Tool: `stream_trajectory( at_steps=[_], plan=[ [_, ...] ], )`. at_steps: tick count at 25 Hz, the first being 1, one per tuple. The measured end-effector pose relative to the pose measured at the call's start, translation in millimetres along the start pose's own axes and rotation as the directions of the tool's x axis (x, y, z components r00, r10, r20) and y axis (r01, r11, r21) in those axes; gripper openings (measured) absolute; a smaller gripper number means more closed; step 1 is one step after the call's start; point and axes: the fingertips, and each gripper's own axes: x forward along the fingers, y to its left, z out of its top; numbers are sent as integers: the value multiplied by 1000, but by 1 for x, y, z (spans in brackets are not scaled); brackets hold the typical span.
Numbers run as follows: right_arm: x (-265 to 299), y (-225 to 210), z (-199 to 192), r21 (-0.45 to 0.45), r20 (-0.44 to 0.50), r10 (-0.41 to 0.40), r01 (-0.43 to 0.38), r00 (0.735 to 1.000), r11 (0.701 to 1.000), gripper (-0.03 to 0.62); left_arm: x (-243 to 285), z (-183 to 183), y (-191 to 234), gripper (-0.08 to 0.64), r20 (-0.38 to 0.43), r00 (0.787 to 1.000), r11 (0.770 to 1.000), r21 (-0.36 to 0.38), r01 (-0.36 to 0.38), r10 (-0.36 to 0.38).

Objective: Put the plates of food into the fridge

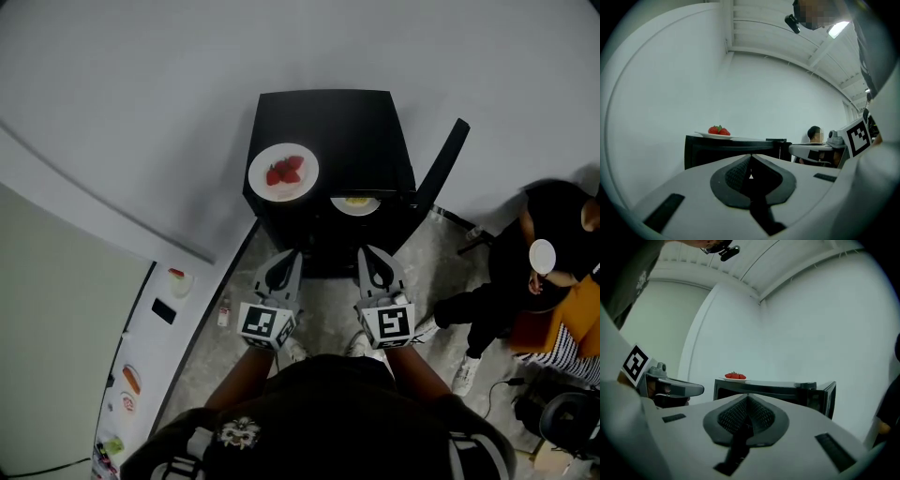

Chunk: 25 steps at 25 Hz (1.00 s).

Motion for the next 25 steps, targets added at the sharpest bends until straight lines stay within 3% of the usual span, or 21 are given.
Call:
stream_trajectory(
  at_steps=[6, 10, 14, 16, 21, 23, 25],
  plan=[
    [-8, 2, 2, 18, 4, -12, 12, 1000, 1000, 25, -5, 7, -7, 21, 0, 1000, 999, 41, -25, 25],
    [-12, 0, 1, 27, 3, -16, 16, 1000, 999, 25, -6, 20, -5, 23, 55, 997, 999, 28, -47, 45],
    [-17, -2, 7, 35, 33, -29, 28, 999, 999, 25, 0, 26, 6, 23, 68, 995, 997, -29, -73, 75],
    [-20, -3, 9, 42, 46, -37, 35, 998, 998, 25, 2, 28, 15, 23, 74, 992, 989, -118, -89, 98],
    [-22, 2, 7, 47, 46, -20, 18, 999, 999, 25, 14, 32, 34, 39, 92, 987, 919, -383, -90, 134],
    [-23, 5, 6, 49, 49, -10, 8, 999, 999, 25, 19, 34, 40, 103, 118, 984, 866, -497, -56, 132],
    [-24, 7, 5, 54, 49, -2, -1, 999, 999, 25, 24, 35, 50, 135, 147, 979, 786, -618, -20, 140]
  ],
)
